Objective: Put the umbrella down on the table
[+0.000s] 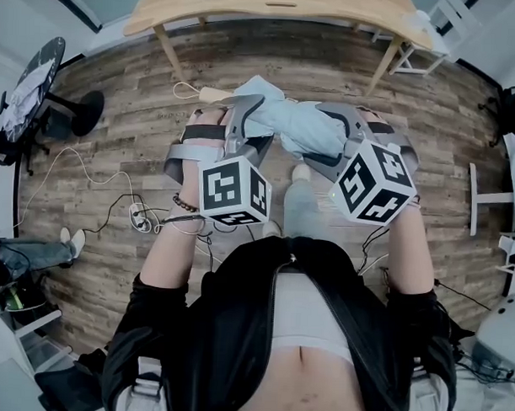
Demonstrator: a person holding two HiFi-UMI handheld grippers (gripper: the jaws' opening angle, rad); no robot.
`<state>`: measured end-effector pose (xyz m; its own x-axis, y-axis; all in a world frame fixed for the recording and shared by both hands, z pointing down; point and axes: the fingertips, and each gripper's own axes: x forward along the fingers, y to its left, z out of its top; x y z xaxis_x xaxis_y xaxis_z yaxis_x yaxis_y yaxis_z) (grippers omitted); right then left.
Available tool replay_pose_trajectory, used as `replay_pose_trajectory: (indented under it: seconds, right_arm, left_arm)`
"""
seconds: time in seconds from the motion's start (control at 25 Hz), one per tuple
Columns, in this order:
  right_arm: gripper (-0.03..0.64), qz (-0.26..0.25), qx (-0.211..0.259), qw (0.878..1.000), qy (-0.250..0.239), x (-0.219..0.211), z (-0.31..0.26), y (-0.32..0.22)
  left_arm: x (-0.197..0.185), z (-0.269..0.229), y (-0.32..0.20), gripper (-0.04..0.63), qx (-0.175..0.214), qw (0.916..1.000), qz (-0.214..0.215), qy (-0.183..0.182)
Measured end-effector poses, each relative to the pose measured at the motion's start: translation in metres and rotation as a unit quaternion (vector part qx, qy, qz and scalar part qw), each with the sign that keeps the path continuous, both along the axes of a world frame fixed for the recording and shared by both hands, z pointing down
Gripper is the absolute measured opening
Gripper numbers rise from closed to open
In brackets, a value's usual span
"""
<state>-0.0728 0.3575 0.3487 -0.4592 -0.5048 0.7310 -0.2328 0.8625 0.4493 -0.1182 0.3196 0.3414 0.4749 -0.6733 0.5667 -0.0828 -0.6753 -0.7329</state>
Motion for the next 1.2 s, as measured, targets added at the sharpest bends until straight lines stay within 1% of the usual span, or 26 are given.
replay_pose_trajectory:
  seconds: [0.24,0.52,0.88,1.2]
  right_arm:
    - [0.352,-0.009,-0.002,1.0,-0.003,0.01,0.006,-0.037]
    - [0.351,-0.026,0.009,1.0,-0.001,0.032,0.002,-0.115]
    - [0.351,-0.048,0.026,0.998,0.008,0.074,-0.019,-0.22]
    - [0.351,-0.059,0.019,0.998,0.014,0.109,-0.018,-0.279]
  left_arm:
    - [0.01,0.006,-0.036,0.281,0.006,1.0,-0.006,-0.001]
    - [0.03,0.001,-0.112,0.279,0.021,0.9994,-0.026,-0.003]
    - [0.071,-0.02,-0.215,0.279,0.037,0.9981,-0.048,0.006]
    - [0.105,-0.019,-0.272,0.279,0.031,0.9977,-0.06,0.011]
